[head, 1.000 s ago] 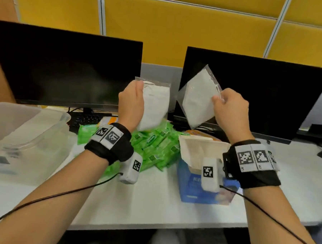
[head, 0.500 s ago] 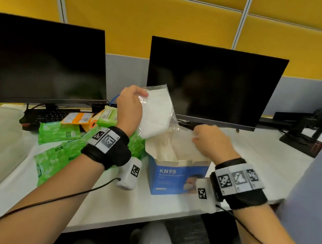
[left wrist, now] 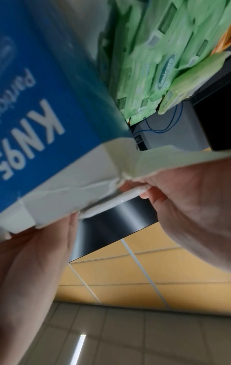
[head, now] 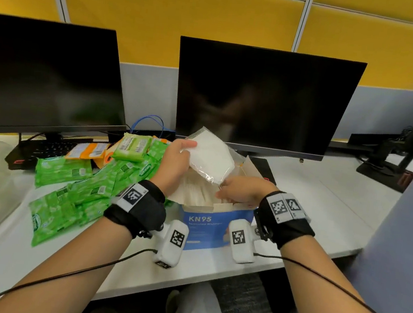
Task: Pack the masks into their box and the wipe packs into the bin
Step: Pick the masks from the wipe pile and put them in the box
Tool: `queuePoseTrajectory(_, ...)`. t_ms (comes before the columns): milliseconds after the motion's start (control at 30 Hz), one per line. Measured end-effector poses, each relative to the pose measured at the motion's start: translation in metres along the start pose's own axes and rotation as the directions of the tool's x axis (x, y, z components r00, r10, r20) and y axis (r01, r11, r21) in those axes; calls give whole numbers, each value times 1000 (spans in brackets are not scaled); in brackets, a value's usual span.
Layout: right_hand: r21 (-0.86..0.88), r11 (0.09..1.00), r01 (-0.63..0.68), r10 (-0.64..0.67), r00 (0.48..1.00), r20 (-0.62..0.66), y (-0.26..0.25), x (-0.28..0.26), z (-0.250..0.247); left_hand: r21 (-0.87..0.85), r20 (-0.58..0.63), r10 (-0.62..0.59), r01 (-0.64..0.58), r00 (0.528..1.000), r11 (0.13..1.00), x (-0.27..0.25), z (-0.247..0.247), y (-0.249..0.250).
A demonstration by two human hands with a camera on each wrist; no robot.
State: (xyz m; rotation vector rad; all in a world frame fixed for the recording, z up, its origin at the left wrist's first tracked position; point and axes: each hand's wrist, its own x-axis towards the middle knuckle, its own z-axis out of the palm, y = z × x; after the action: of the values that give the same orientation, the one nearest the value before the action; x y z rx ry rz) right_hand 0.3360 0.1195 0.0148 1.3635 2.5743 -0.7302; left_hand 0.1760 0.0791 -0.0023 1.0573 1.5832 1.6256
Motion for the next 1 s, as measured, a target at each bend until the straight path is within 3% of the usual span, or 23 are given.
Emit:
queuePoseTrajectory(100,204,979,13,-1,998,-58,-1,7,5,-260,-24,-136,125,990,957,-3,5,-4)
queuePoseTrajectory(167,265,964,9,-25,998,56,-3,9,10,-409,-20,-205,179,979,895,-3,4,-5)
queuePoseTrajectory(300,141,989,51,-66,993,102,-4,8,9,-489,-16,-254,214,967,846,-1,1,-6)
queuePoseTrajectory(367,216,973,77,-106,986,127,-4,10,10,-490,-24,-247,204,969,848,-1,0,-6)
queuePoseTrajectory(433,534,841,85,-128,991,43,2,13,9,-492,-39,-225,177,974,852,0,-2,-8)
queuePoseTrajectory(500,782,600,169,-123,985,-119,9,9,1,-490,-62,-199,144,978,860,0,-3,-10)
queuePoseTrajectory(567,915,335,225,-133,973,-190,13,3,-6,-427,-76,-153,106,985,898,0,-3,-11)
queuePoseTrajectory(633,938,220,268,-93,963,-253,11,0,-8,-300,-34,-85,71,996,951,-1,-3,-12)
queuePoseTrajectory(700,880,325,348,66,919,-388,9,0,-8,-106,46,-6,11,999,994,-2,0,-13)
queuePoseTrajectory(767,733,518,442,196,772,-604,12,-2,-14,233,100,144,-164,984,959,-4,2,-13)
queuePoseTrajectory(833,489,737,467,156,586,-795,13,-14,-27,548,189,318,-368,929,751,-8,3,-14)
queuePoseTrajectory(867,356,838,414,89,539,-837,11,-21,-32,626,266,340,-429,902,651,-8,4,-16)
queuePoseTrajectory(900,223,915,337,9,534,-846,8,-30,-37,668,348,300,-460,888,585,-8,3,-17)
queuePoseTrajectory(933,94,965,246,-64,565,-822,5,-35,-40,705,418,223,-469,881,532,-7,3,-20)
queuePoseTrajectory(1000,-102,990,98,-141,678,-721,-6,-44,-41,775,471,101,-466,876,428,-4,3,-26)
